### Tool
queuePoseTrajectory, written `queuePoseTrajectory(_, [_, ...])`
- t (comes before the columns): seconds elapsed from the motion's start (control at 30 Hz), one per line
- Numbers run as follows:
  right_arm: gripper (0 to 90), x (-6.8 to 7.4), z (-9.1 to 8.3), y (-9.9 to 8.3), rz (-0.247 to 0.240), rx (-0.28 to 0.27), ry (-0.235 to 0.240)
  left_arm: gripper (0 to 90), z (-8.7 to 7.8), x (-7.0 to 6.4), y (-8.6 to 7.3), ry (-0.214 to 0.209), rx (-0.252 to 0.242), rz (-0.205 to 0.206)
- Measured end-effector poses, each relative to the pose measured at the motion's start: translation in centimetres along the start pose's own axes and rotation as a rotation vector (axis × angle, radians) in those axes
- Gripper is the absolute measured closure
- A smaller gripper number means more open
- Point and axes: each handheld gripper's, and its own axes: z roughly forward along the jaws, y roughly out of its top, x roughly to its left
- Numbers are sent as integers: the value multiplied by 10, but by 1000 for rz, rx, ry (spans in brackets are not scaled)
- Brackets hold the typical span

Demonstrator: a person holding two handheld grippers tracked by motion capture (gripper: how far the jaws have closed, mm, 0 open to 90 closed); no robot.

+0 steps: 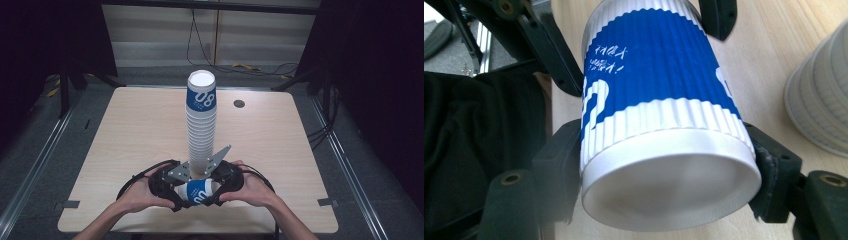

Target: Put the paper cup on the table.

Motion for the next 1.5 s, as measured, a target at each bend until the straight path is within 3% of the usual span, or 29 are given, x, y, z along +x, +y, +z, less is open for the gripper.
queuePoseTrajectory(0.07, [287,0,0,-1,-2,2,-4,186,-2,-2,-2,0,-13,-4])
queuePoseTrajectory(0.1, [287,1,0,-2,1,6,-8,186,-1,-2,-3,2,-48,-7])
queuePoseTrajectory(0.23, [286,2,-1,-5,-4,-1,-29,190,-7,-2,-4,19,-70,-12])
queuePoseTrajectory(0.37, [285,2,-5,-7,-13,-20,-66,192,-15,2,-9,23,-125,-62])
queuePoseTrajectory(0.47, [283,1,-7,-11,-2,-27,-58,192,-23,8,-14,15,-195,-98])
queuePoseTrajectory(0.57, [283,0,-9,-18,20,-35,-65,216,-31,10,-19,23,-209,-104])
queuePoseTrajectory(0.7, [281,-2,-15,-27,49,-93,-72,217,-40,12,-25,6,-287,-146])
queuePoseTrajectory(0.87, [280,-6,-14,-34,75,-139,-79,210,-37,11,-30,-25,-328,-140])
queuePoseTrajectory(0.97, [280,-7,-14,-37,73,-159,-77,210,-33,10,-34,-40,-353,-169])
queuePoseTrajectory(1.1, [281,-9,-13,-42,76,-202,-94,209,-34,12,-38,-8,-377,-185])
queuePoseTrajectory(1.17, [280,-9,-12,-43,94,-213,-94,207,-35,13,-40,9,-425,-216])
queuePoseTrajectory(1.3, [280,-11,-11,-44,102,-270,-101,207,-37,16,-38,14,-475,-253])
queuePoseTrajectory(1.43, [279,-10,-14,-47,96,-370,-115,206,-39,16,-36,25,-513,-249])
queuePoseTrajectory(1.5, [278,-11,-15,-49,99,-392,-115,206,-40,14,-36,32,-531,-251])
